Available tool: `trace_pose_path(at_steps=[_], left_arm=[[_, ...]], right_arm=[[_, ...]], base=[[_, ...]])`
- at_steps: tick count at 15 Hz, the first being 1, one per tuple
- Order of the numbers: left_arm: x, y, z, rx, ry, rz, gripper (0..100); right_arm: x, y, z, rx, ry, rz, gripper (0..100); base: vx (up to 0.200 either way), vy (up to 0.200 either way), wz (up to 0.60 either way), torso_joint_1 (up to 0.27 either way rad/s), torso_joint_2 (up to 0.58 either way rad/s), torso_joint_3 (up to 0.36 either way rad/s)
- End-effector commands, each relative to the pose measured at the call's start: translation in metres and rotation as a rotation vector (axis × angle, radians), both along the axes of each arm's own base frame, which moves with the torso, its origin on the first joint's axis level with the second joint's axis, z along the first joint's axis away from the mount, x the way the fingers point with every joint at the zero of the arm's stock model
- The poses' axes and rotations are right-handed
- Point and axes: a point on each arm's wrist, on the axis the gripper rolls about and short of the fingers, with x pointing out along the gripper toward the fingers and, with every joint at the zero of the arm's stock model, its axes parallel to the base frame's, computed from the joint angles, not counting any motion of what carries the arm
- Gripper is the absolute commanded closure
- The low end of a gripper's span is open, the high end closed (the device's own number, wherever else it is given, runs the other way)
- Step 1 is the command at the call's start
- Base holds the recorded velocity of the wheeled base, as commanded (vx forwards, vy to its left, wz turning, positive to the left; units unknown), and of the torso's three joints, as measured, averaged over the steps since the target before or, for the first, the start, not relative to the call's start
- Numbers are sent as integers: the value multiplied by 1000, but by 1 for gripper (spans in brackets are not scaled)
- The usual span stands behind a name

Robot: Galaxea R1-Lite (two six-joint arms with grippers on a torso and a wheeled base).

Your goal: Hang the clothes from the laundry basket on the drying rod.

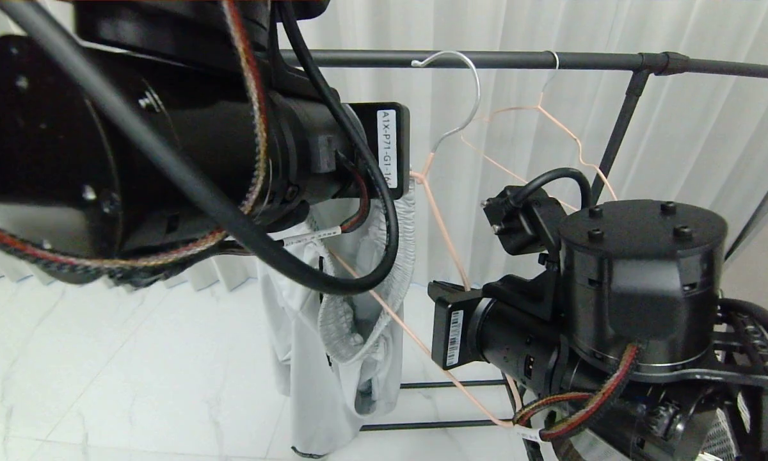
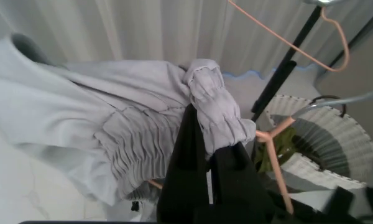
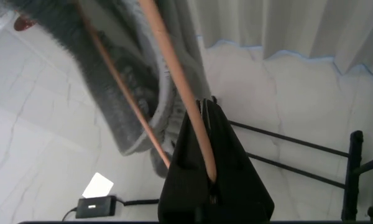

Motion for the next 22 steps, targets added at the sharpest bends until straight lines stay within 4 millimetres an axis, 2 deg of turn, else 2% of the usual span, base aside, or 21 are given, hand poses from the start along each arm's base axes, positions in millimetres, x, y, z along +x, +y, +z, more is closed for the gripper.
trace_pose_path(at_steps=[1, 9, 14, 22], left_arm=[[-5, 5, 1, -10, 0, -4, 100], [-8, 3, -5, -14, 25, -32, 100], [-14, 16, -15, 20, 41, -26, 100], [-19, 24, -16, 50, 29, -32, 100]], right_arm=[[3, -2, 2, 11, -5, -12, 100], [5, -2, 14, 86, -49, -17, 100], [5, -9, 26, 119, -97, -62, 100], [7, -15, 41, 162, -185, -73, 100]], base=[[0, 0, 0, 0, 0, 0], [0, 0, 0, 0, 0, 0], [0, 0, 0, 0, 0, 0], [0, 0, 0, 0, 0, 0]])
